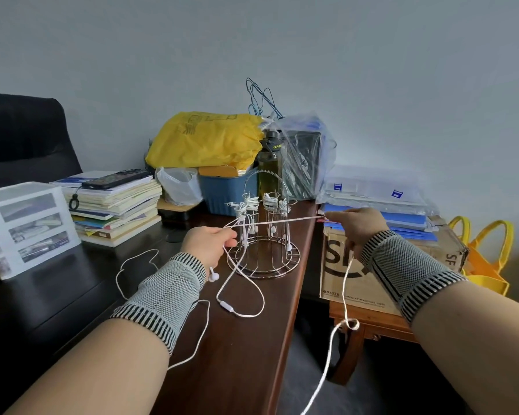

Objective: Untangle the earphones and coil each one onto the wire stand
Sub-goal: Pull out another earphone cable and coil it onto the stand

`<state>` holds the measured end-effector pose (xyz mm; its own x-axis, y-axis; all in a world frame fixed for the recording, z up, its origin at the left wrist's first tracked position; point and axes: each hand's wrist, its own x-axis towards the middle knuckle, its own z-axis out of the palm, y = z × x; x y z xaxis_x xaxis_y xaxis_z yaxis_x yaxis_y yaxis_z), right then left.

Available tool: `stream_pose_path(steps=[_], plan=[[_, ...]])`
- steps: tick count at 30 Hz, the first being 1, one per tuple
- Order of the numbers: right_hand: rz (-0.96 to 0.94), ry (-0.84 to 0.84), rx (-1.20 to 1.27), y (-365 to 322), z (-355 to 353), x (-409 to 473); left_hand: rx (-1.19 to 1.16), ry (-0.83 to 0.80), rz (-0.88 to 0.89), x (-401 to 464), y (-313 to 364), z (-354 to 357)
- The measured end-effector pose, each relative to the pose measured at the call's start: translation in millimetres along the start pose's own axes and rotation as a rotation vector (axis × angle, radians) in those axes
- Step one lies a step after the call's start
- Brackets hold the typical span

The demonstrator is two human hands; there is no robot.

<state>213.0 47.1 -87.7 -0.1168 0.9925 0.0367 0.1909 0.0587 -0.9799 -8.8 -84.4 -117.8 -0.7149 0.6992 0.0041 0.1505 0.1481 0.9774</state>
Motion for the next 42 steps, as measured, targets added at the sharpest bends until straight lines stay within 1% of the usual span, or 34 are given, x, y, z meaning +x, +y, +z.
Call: stream_pose_path(steps=[6, 8, 10, 12, 16, 18, 21, 22, 23, 26, 28, 30, 33, 36, 39, 40, 42], plan=[[0.055, 0.002, 0.000, 3, -6, -2, -0.125, 0.085, -0.061, 5, -2, -1], [0.053, 0.007, 0.025, 3, -6, -1, -0.098, 0.055, -0.042, 3, 0, 0], [0.023, -0.026, -0.014, 3, -4, 0, -0.034, -0.013, -0.013, 1, 2, 1], [-0.032, -0.065, -0.150, 3, -1, 2, -0.009, -0.075, 0.016, -1, 3, 1], [-0.106, -0.118, -0.674, 2, 7, 1, 0.089, -0.180, 0.095, -9, 6, 3], [-0.112, -0.160, -0.807, 3, 12, -1, 0.077, -0.240, 0.102, -15, 10, 5], [-0.174, -0.274, -0.995, 2, 23, -8, 0.042, -0.245, 0.074, -19, 14, 5], [-0.209, -0.318, -1.002, 2, 28, -11, 0.029, -0.248, 0.063, -19, 14, 4], [-0.246, -0.357, -0.963, 1, 34, -14, 0.010, -0.258, 0.051, -19, 14, 4], [-0.336, -0.423, -0.689, -3, 56, -26, -0.025, -0.291, 0.034, -20, 15, 6], [-0.344, -0.434, -0.527, -3, 73, -29, -0.053, -0.291, 0.031, -21, 15, 7], [-0.350, -0.414, -0.463, -2, 88, -31, -0.084, -0.269, 0.034, -21, 14, 6], [-0.319, -0.394, -0.384, 2, 105, -34, -0.121, -0.205, 0.027, -18, 12, 3], [-0.278, -0.410, -0.299, 7, 118, -35, -0.137, -0.154, 0.022, -12, 9, -1], [-0.188, -0.458, -0.053, 13, 120, -34, -0.069, -0.135, 0.028, -4, 4, -4], [-0.162, -0.436, 0.025, 14, 119, -34, -0.036, -0.129, 0.028, -1, 2, -5], [-0.163, -0.300, 0.110, 15, 114, -30, 0.043, -0.116, 0.029, 6, -1, -5]])
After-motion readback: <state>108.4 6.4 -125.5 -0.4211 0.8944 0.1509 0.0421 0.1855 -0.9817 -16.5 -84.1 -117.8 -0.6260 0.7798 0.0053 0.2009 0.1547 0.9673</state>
